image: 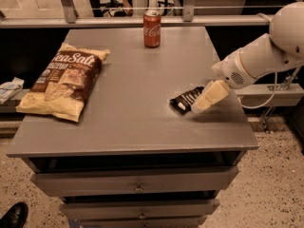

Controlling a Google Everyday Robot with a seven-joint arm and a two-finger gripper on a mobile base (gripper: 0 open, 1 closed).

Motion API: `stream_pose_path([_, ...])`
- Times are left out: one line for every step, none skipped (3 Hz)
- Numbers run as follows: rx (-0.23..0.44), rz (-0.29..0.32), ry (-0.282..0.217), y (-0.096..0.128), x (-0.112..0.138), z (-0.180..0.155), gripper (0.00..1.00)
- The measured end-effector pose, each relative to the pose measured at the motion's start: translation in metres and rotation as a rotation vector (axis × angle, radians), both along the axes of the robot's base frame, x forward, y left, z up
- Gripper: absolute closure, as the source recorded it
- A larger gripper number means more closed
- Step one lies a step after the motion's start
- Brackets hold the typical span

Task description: Move rxbar chocolate near coke can

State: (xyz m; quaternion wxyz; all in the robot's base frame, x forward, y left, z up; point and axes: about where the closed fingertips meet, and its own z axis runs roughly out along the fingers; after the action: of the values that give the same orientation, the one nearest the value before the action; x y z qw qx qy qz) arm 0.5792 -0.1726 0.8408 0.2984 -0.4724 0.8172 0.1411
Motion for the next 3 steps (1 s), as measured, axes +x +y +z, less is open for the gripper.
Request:
stream_pose_path([0.015, -0.009, 0.029, 0.0044, 0.0037, -0.0064, 0.23])
stream_pose_path([0.013, -0.011, 0.052, 0.0079, 0.0046, -0.0065, 0.46])
stream_pose_path([0.005, -0.011, 0.064, 0.009, 0.0036, -0.0004, 0.69])
